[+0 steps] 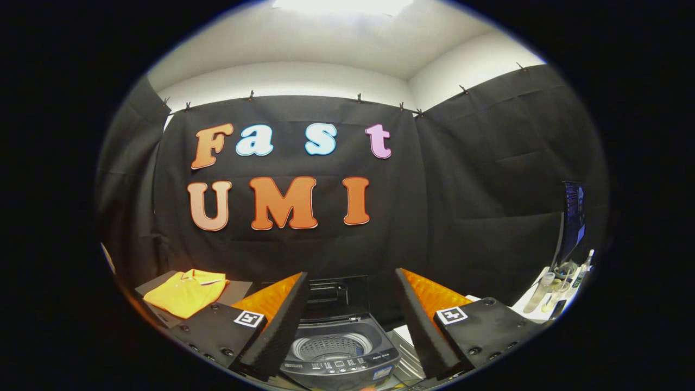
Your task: Put the clothes into the washing machine and then close the washing machine lid.
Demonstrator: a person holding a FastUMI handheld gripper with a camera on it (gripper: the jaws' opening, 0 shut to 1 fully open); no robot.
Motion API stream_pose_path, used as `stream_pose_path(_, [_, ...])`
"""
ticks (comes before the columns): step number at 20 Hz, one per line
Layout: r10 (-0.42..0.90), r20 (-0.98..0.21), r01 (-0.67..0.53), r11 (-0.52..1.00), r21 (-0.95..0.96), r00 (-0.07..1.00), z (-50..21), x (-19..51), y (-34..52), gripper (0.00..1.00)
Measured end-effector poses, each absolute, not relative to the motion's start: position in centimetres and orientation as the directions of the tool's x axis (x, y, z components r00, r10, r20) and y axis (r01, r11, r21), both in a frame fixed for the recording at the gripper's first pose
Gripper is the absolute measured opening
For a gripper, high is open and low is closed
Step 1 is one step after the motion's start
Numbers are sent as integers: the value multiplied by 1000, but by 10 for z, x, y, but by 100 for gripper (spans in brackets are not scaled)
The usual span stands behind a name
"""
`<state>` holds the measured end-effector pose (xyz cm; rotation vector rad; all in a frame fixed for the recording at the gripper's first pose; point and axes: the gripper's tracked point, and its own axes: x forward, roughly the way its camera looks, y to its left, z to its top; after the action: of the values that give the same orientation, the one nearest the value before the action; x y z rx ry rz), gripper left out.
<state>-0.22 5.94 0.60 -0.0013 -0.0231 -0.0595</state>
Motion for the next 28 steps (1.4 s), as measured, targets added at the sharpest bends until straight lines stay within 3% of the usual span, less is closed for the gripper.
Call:
stream_pose_path(16, [0, 37, -2, 999, 52, 999, 11, 3, 106, 99])
stream_pose_path(28, [460, -67, -454, 887, 84, 886, 24, 65, 344, 98])
